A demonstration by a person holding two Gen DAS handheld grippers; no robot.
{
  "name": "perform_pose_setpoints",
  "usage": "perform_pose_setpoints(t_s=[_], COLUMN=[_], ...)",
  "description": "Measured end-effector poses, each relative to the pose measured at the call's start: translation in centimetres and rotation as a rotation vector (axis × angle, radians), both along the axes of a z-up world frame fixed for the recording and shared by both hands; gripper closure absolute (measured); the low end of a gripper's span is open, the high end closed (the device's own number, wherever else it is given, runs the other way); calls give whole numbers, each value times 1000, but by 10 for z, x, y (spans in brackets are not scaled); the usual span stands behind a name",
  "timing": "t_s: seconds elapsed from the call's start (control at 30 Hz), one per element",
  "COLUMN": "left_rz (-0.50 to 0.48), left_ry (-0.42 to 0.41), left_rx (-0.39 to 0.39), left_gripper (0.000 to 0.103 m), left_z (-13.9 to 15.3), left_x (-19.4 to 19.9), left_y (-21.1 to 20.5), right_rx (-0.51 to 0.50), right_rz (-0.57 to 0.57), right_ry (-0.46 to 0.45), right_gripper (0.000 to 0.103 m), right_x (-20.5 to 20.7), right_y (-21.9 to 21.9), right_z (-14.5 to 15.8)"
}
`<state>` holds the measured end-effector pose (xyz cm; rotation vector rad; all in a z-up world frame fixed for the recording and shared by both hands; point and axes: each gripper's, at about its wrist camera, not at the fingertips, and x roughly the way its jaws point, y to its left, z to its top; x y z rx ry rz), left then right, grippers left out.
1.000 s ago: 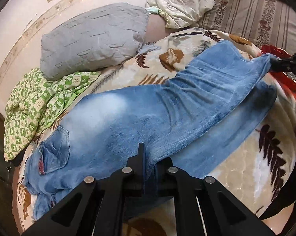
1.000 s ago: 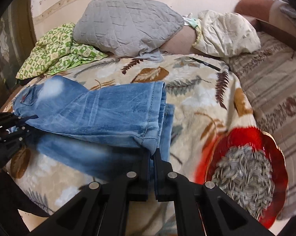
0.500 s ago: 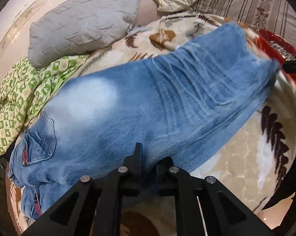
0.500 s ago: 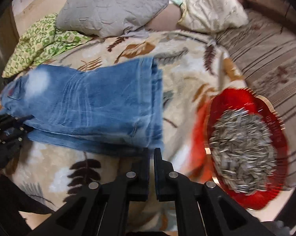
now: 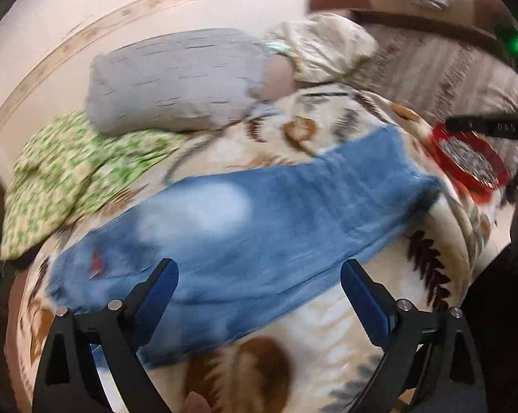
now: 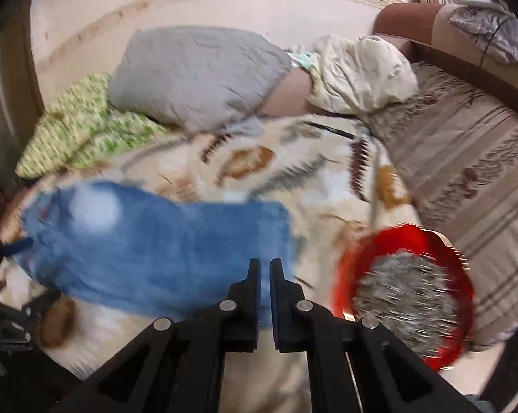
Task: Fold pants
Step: 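Grasp the folded jeans at the waist with the left tool and lift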
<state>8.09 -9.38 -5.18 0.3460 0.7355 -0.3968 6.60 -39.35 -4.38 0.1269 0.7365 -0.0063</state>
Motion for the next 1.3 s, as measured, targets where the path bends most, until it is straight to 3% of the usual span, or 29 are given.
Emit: perform_pose_setpoints(t_s=[0.03,0.07,0.13,0.23,0.43,0.57,0.67,0.87,0.93,1.07,1.13,1.2,1.3], left_rz=[42,71,190,356,581,625,590,715,744,791,791,807,803], left_ry=[22,33,42,72,155,190,222,307,361,374,359,363,376], left_rx=[-18,-29,-28,-57,-254,-333,-401,-446,-546,-687,-714,-684,-695], left_gripper=[7,5,3,2,0,0,0,0,0,1,21,48,57], left_z=[3,3,4,3,-8,-19,-28,-55,-66,-76,-75,-74,-79], left_x=[4,7,17,32,48,59,75,113,121,126,129,133,134], left_y=[18,31,68,118,204,216,210,216,223,232,233,232,238], right_rx=[39,63,109,114,82,99,88,-8,-1,19,17,15,50], right_rz=[13,23,16,75,117,107,106,96,93,91,106,126,197], right_ry=[-12,-25,-109,-140,-129,-134,-142,-178,-174,-162,-159,-158,-169], right_gripper=[79,40,0,0,0,0,0,0,0,0,0,0,0], right_x=[5,9,10,24,46,45,42,32,30,31,31,32,33], right_y=[5,11,25,52,88,86,84,78,73,71,74,80,96], right_z=[-2,-4,-5,-7,-19,-29,-28,-20,-22,-28,-32,-35,-35])
